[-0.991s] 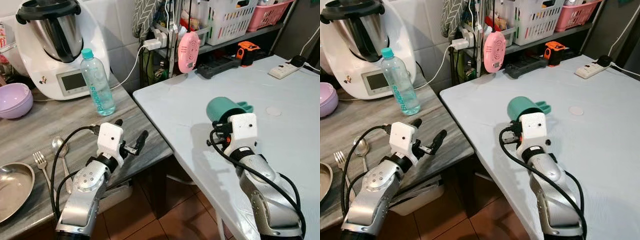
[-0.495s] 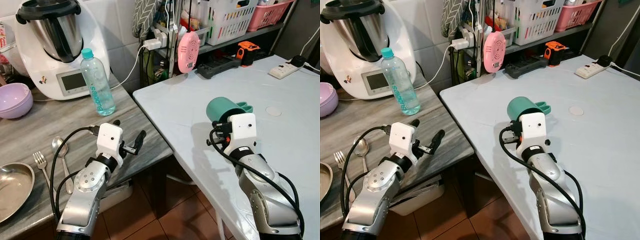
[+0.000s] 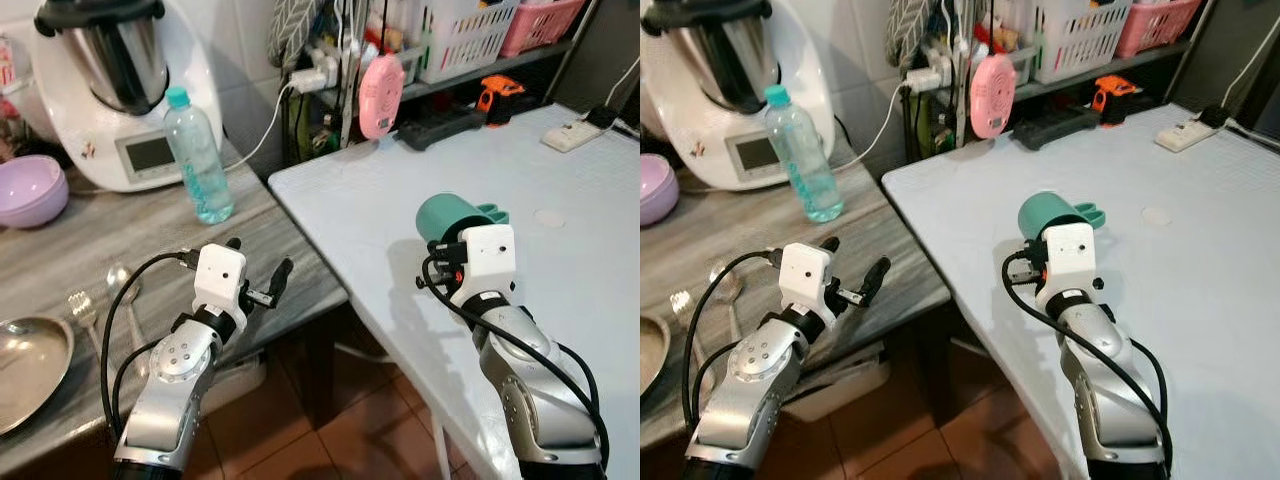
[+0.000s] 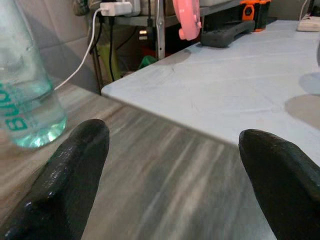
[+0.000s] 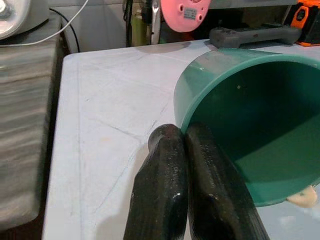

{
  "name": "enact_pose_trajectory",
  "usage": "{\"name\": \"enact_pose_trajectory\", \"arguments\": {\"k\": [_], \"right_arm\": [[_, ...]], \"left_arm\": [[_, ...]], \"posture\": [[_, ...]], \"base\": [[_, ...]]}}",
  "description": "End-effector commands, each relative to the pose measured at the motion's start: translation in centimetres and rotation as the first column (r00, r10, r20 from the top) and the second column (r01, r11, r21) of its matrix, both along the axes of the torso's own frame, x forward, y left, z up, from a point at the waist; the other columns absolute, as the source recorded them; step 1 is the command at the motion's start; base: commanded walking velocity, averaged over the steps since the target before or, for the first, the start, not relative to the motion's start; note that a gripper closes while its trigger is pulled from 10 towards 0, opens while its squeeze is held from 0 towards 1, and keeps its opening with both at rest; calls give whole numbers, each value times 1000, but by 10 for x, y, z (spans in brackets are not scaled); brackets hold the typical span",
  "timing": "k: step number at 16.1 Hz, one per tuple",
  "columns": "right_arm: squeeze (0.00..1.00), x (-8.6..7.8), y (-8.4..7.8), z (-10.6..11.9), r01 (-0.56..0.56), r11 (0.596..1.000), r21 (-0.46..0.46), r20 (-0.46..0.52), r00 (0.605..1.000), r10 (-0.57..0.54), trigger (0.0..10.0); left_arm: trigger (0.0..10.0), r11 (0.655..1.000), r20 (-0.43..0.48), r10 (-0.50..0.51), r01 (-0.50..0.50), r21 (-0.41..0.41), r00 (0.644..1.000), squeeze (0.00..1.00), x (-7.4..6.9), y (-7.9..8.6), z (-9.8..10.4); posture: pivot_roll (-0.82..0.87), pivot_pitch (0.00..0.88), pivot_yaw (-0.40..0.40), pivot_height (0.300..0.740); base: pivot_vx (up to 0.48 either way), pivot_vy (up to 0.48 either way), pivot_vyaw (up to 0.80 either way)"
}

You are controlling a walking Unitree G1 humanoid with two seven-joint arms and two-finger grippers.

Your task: Setting the table

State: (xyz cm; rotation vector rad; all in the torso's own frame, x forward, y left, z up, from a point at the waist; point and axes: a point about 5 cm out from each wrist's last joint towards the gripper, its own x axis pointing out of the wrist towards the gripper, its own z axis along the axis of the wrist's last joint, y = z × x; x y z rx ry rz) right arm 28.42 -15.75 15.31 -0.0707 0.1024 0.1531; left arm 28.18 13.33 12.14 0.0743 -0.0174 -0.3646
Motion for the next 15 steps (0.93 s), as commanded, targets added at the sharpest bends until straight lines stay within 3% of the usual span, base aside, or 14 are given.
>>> {"name": "enact_pose_trajectory", "arguments": {"k": [1,15], "right_arm": [[0,2,1,5,-5,1000,6,28,1000,4,10000],[0,5,2,3,-7,1000,15,28,1000,6,10000]], "left_arm": [[10000,1000,-12,18,-17,19,1000,0,1,3,-1],[10000,999,-18,24,-23,22,1000,0,-1,3,-2]], "posture": [[-61,0,42,740],[-52,0,38,740]], "base": [[-270,0,0],[-278,0,0]]}}
